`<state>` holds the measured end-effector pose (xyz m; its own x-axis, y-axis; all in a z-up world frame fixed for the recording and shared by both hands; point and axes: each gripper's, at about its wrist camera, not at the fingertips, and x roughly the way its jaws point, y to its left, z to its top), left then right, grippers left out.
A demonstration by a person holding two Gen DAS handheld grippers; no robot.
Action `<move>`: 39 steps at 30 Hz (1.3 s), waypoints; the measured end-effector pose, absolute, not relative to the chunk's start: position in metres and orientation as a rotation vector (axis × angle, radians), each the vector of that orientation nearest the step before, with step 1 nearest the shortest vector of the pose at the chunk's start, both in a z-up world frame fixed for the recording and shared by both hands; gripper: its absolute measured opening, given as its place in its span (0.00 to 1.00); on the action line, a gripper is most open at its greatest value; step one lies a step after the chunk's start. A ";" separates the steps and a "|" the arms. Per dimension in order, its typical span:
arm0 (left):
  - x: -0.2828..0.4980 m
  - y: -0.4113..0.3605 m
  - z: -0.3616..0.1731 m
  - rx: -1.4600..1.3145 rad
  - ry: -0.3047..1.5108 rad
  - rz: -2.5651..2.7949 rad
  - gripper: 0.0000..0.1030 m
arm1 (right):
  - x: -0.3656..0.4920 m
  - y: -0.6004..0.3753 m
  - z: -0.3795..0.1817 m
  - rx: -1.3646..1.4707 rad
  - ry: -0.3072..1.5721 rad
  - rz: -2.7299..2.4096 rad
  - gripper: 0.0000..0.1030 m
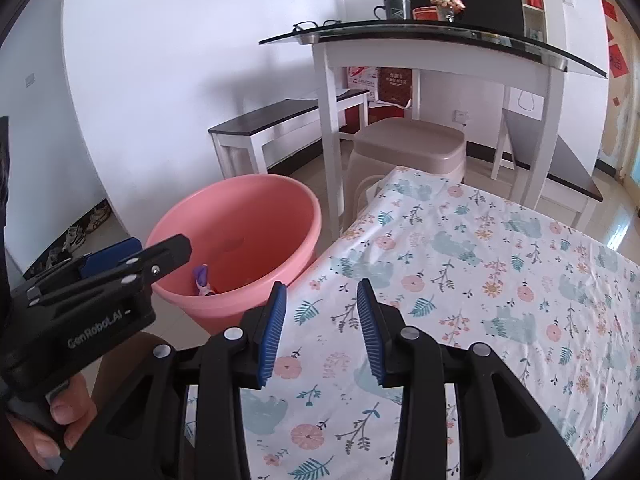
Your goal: Collect trash
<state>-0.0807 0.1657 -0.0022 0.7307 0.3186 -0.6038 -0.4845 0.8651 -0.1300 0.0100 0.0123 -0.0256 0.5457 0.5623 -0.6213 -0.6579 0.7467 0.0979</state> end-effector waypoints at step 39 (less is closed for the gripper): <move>-0.090 0.140 0.020 -0.224 0.571 0.424 0.54 | 0.000 -0.014 -0.015 -0.129 0.655 0.687 0.36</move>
<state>-0.0901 0.1395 0.0196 0.7589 0.3244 -0.5647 -0.4464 0.8904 -0.0885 0.0000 -0.0135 -0.0154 0.5830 0.5471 -0.6007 -0.6256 0.7740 0.0977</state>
